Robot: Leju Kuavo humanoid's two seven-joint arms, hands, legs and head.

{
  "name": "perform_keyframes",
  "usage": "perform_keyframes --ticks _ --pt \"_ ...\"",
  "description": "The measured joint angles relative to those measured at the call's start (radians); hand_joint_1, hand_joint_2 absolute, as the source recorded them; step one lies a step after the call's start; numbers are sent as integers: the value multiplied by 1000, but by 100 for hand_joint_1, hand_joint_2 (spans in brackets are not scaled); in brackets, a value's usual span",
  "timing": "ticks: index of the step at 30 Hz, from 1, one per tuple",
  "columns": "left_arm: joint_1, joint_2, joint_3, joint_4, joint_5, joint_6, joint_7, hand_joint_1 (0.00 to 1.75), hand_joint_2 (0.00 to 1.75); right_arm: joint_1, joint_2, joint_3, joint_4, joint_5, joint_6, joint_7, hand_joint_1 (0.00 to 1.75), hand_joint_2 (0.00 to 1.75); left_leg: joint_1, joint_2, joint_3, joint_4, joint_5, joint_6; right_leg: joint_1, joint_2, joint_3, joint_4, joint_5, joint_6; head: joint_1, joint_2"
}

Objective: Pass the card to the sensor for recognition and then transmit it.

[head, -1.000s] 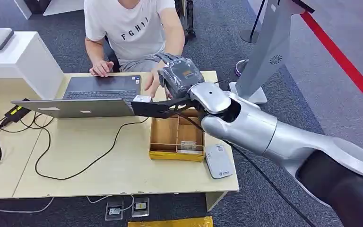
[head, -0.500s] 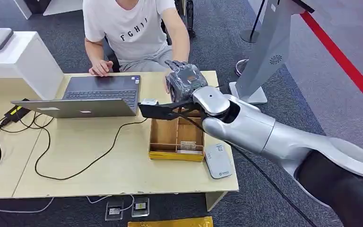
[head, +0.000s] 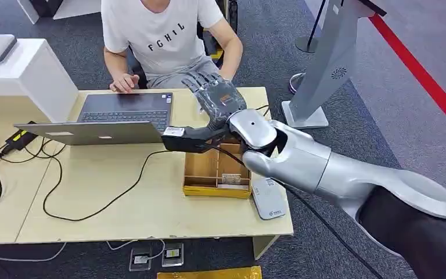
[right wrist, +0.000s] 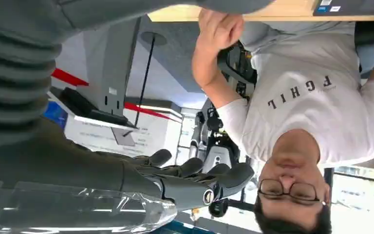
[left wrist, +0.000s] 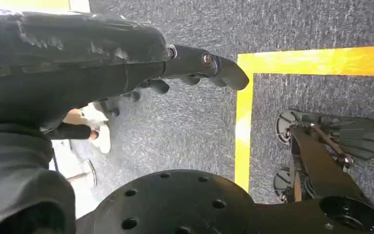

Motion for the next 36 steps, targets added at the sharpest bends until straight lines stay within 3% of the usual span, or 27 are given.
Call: perform_keyframes --ticks 4,11,18,25,26,31,33,36 --pt "1 -1 0 0 21 14 13 0 0 30 -13 -8 -40 -44 -82 79 0 0 0 0 1 0 0 0 0 1 0 0 0 0 0 0" --pt "4 -10 0 0 31 27 42 0 0 120 -106 -16 -233 -44 -81 251 0 0 0 2 1 0 0 0 0 1 0 -1 0 0 0 0" --pt "8 -22 0 0 46 28 22 0 0 354 -193 -121 -481 135 -29 263 0 0 0 2 1 0 -1 0 0 1 -1 -1 0 0 0 0" --pt "8 -27 1 0 46 27 -4 0 0 479 -235 -221 -645 204 -20 263 0 0 0 2 1 0 0 0 0 1 0 -1 0 0 0 0" --pt "8 -29 1 0 46 25 -11 0 0 516 -236 -239 -670 240 -5 263 0 175 0 2 1 0 0 0 0 1 0 -1 0 0 0 0" --pt "8 -29 1 0 46 24 -12 0 0 536 -236 -246 -679 258 5 263 0 175 0 2 1 0 -1 0 1 1 0 -1 0 0 0 0" --pt "8 -32 1 0 40 22 -19 0 0 700 -236 -312 -770 336 36 263 0 175 0 1 0 0 -1 0 0 1 0 -1 0 0 0 0" --pt "7 -34 1 0 32 24 -6 0 0 789 -230 -346 -797 396 55 263 0 175 0 1 0 0 -1 0 0 1 0 -1 0 0 0 0"
